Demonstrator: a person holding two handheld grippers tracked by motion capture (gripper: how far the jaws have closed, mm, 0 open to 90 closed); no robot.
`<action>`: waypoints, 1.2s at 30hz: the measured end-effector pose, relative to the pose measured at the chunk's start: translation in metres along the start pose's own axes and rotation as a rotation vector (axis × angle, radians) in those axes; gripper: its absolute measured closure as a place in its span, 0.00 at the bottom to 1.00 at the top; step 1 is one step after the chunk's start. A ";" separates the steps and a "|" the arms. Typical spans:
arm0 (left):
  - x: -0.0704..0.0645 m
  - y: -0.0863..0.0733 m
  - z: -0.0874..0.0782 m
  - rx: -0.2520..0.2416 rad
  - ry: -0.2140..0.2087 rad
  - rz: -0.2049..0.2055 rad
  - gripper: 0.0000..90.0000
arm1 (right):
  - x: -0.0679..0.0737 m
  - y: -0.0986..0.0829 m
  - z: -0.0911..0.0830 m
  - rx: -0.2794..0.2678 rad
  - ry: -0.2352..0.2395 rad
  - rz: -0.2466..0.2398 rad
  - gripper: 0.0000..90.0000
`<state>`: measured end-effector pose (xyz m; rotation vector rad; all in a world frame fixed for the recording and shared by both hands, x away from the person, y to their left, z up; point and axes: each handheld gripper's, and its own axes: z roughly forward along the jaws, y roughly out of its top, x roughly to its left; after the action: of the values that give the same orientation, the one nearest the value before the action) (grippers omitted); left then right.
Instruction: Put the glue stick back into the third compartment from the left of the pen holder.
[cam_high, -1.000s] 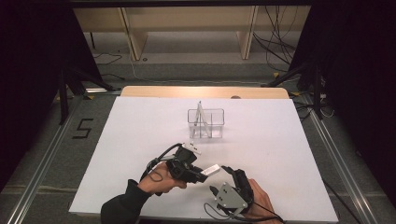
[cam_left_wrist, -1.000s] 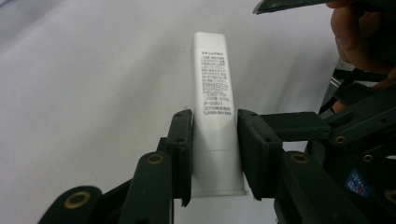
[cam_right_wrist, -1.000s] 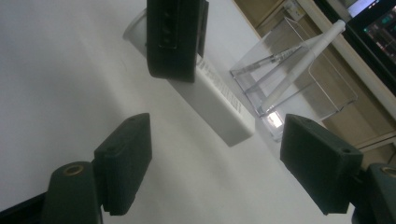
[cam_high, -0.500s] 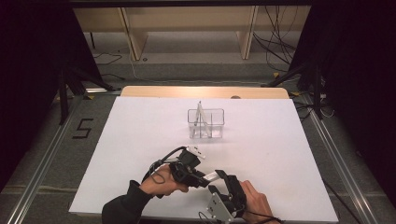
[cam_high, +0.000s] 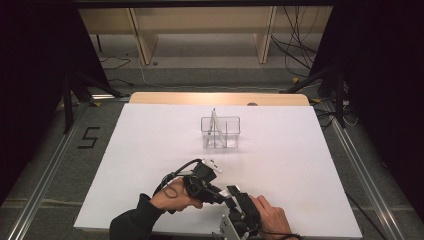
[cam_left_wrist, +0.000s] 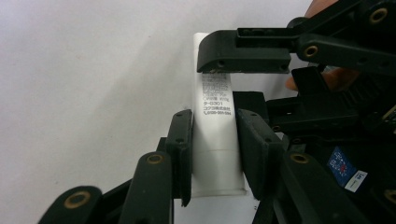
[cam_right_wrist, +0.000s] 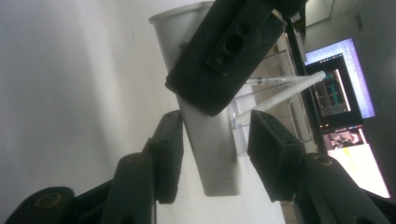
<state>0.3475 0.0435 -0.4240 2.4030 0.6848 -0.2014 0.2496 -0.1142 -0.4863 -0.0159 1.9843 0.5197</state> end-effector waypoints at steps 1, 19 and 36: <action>-0.001 0.000 0.001 -0.004 0.000 -0.006 0.74 | 0.000 0.000 0.000 -0.002 -0.002 -0.017 0.65; 0.001 -0.001 0.002 0.008 -0.022 -0.019 0.73 | 0.010 0.002 0.001 0.001 -0.013 -0.137 0.78; 0.008 -0.006 -0.023 -0.032 0.020 -0.029 0.45 | 0.009 -0.002 -0.001 0.010 -0.024 -0.135 0.79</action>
<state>0.3507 0.0643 -0.4114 2.3687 0.7273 -0.1779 0.2455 -0.1143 -0.4944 -0.1360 1.9467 0.4205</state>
